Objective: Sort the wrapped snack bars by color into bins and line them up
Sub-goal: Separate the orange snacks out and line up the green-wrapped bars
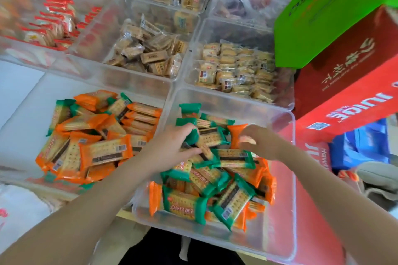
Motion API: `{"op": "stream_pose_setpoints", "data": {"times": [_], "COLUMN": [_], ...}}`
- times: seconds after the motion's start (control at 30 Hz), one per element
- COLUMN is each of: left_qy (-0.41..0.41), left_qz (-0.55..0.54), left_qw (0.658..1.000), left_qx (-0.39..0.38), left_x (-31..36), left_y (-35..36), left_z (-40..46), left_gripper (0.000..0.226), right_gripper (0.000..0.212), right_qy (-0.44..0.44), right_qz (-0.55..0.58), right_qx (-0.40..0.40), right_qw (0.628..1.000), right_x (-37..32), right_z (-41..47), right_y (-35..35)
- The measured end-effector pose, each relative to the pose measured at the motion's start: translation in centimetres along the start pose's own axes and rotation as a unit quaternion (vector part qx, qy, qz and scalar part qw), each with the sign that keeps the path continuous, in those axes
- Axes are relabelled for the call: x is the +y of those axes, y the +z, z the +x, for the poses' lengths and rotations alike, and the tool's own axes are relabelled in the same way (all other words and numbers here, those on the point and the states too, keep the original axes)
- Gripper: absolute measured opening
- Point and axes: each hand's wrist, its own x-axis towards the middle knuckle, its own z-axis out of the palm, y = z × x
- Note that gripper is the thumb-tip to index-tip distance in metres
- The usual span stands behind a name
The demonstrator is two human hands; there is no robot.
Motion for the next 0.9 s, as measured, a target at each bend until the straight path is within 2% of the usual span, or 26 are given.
{"op": "stream_pose_setpoints", "data": {"times": [0.07, 0.13, 0.23, 0.27, 0.33, 0.43, 0.5, 0.6, 0.73, 0.8, 0.9], "left_qy": [-0.015, -0.024, -0.01, 0.003, 0.012, 0.027, 0.006, -0.035, -0.124, -0.132, -0.114], "left_qz": [0.018, 0.014, 0.059, 0.098, 0.141, 0.141, 0.152, 0.208, 0.332, 0.385, 0.458], "left_qw": [1.0, 0.999, 0.992, 0.985, 0.977, 0.984, 0.987, 0.977, 0.929, 0.904, 0.864], "left_qx": [0.01, 0.03, 0.108, 0.139, 0.157, 0.106, 0.056, -0.027, -0.105, -0.132, -0.176], "left_x": [0.6, 1.1, 0.4, 0.1, -0.4, -0.8, -1.1, 0.1, 1.3, 1.1, 1.2], "left_y": [1.1, 1.9, 2.5, 2.8, 3.1, 3.4, 4.3, 5.8, 6.7, 7.0, 7.4], "left_z": [0.1, 0.1, -0.2, -0.6, -1.8, -4.5, -6.4, -7.6, -7.0, -6.6, -5.9], "left_gripper": [0.038, 0.045, 0.067, 0.068, 0.053, 0.027, 0.03, 0.041, 0.056, 0.055, 0.05], "right_gripper": [0.046, 0.059, 0.056, 0.055, 0.047, 0.027, 0.021, 0.025, 0.035, 0.03, 0.03], "right_qy": [-0.04, -0.066, -0.075, -0.08, -0.088, -0.093, -0.089, -0.076, -0.012, 0.017, 0.043], "right_qz": [-0.015, -0.086, -0.144, -0.131, -0.062, 0.039, 0.053, 0.052, -0.025, -0.018, -0.049], "right_qx": [-0.033, -0.03, -0.012, -0.005, 0.013, 0.054, 0.065, 0.11, 0.199, 0.18, 0.079], "right_qw": [0.999, 0.994, 0.987, 0.988, 0.994, 0.993, 0.993, 0.99, 0.98, 0.983, 0.995], "right_x": [0.3, 0.4, -0.5, -0.7, -1.1, -1.6, -1.9, -2.3, -2.8, -2.6, -1.8], "right_z": [-1.2, -2.0, -2.0, -1.9, -1.7, -0.7, 0.2, 0.7, -0.6, -1.7, -3.3], "right_y": [0.7, 1.8, 3.0, 3.1, 2.7, 2.3, 2.5, 2.9, 2.7, 2.4, 2.7]}}
